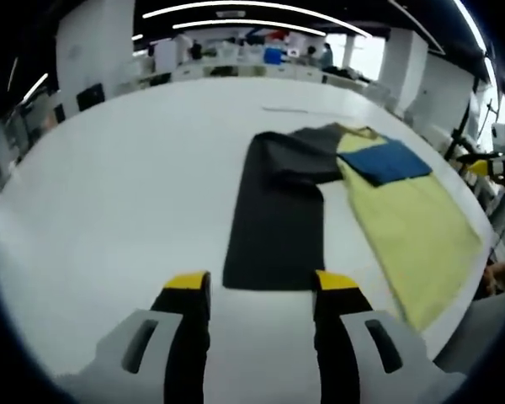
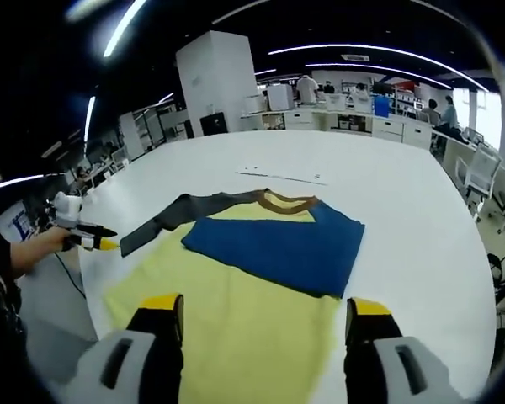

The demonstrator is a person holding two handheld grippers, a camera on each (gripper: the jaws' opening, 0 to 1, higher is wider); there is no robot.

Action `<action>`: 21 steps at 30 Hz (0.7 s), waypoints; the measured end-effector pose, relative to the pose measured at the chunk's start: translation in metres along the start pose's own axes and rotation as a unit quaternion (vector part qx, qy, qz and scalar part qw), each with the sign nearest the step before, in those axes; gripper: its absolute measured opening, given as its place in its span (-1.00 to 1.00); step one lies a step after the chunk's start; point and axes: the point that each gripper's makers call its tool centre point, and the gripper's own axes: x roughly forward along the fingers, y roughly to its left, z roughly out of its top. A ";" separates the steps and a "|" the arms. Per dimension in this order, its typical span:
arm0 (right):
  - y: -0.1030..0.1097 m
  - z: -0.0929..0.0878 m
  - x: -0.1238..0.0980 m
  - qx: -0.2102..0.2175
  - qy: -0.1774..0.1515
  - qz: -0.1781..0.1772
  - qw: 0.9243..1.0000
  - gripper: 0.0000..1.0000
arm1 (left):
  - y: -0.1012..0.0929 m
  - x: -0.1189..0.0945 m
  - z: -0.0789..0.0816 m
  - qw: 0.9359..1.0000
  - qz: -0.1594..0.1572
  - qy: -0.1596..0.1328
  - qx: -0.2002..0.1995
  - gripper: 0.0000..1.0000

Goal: Fold the garment on the visible template until the final outline fits inside the template.

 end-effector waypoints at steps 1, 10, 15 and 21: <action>-0.001 -0.001 -0.001 -0.001 0.001 -0.001 1.000 0.57 | 0.000 0.001 -0.001 1.000 0.001 0.001 0.000 -0.18; -0.008 -0.010 -0.005 0.010 0.004 -0.015 1.000 0.53 | 0.007 0.010 -0.009 1.000 0.018 0.018 -0.002 -0.32; -0.011 -0.011 -0.006 0.021 -0.001 -0.018 1.000 0.50 | 0.011 0.012 -0.006 0.999 0.032 0.007 -0.022 -0.41; -0.015 -0.013 -0.008 0.022 -0.001 -0.029 0.999 0.47 | 0.013 0.011 -0.007 0.999 0.042 0.007 -0.021 -0.54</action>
